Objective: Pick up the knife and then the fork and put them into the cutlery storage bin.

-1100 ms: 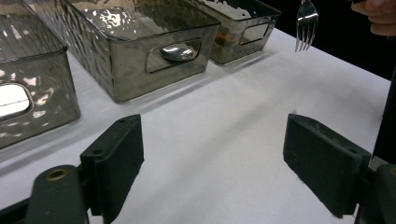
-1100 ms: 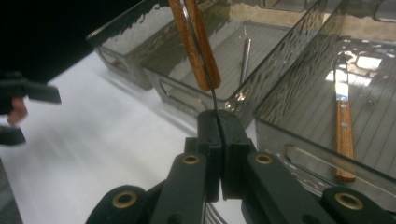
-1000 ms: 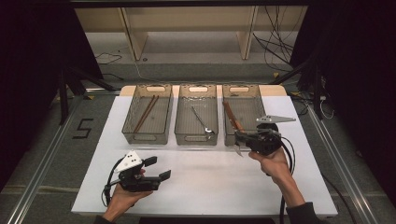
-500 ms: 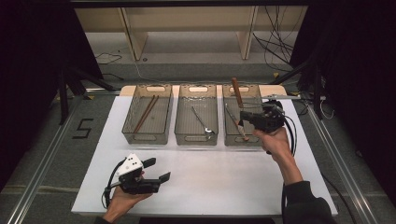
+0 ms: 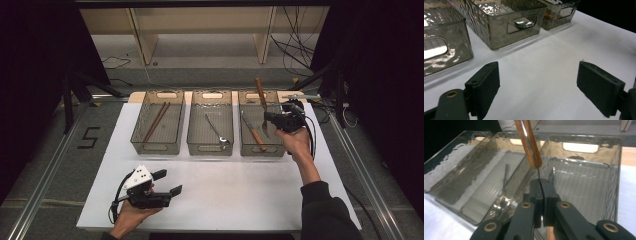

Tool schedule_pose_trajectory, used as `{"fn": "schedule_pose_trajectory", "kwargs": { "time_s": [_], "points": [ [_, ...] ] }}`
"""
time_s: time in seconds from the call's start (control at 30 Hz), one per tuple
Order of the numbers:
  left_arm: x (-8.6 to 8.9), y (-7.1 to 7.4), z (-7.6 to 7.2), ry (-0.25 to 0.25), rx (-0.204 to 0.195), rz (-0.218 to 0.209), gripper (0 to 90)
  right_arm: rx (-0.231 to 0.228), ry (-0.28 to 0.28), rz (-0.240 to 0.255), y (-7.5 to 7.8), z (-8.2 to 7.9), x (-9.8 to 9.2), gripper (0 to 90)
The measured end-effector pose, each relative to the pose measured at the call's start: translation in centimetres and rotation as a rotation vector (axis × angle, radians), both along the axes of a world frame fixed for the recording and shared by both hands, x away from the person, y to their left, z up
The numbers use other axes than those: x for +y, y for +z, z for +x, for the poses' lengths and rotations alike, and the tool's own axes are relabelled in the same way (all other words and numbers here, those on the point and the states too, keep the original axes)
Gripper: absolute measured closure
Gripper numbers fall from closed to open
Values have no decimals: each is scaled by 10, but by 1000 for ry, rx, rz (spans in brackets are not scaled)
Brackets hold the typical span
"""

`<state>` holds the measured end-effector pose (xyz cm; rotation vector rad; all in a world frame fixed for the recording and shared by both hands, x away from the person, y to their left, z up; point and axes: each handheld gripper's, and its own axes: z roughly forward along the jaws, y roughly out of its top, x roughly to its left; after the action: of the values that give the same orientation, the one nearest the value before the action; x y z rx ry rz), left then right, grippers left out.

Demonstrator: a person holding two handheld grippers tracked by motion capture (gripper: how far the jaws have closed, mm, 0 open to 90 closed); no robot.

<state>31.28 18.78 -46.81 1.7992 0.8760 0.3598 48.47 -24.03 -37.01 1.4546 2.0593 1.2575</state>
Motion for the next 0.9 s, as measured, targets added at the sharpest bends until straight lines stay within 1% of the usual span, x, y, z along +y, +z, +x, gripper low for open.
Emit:
{"fn": "schedule_pose_trajectory", "kwargs": {
  "time_s": [0.07, 0.13, 0.17, 0.4, 0.9],
  "points": [
    [0, 0, 0, 0, 0, -2, 178, 10, -14, -4, -3, 4, -2, 892],
    [0, -1, 0, 0, 2, -2, 172, 21, -29, -21, -6, 8, -3, 891],
    [0, -1, 0, 0, -1, -3, 170, 23, -30, -23, -7, 8, -3, 891],
    [0, 0, -1, -2, -18, -8, 163, 42, -47, -77, -13, 13, -2, 891],
    [-1, -1, -1, -9, -19, -2, 162, 123, -83, -116, -28, 20, -3, 889]
  ]
}}
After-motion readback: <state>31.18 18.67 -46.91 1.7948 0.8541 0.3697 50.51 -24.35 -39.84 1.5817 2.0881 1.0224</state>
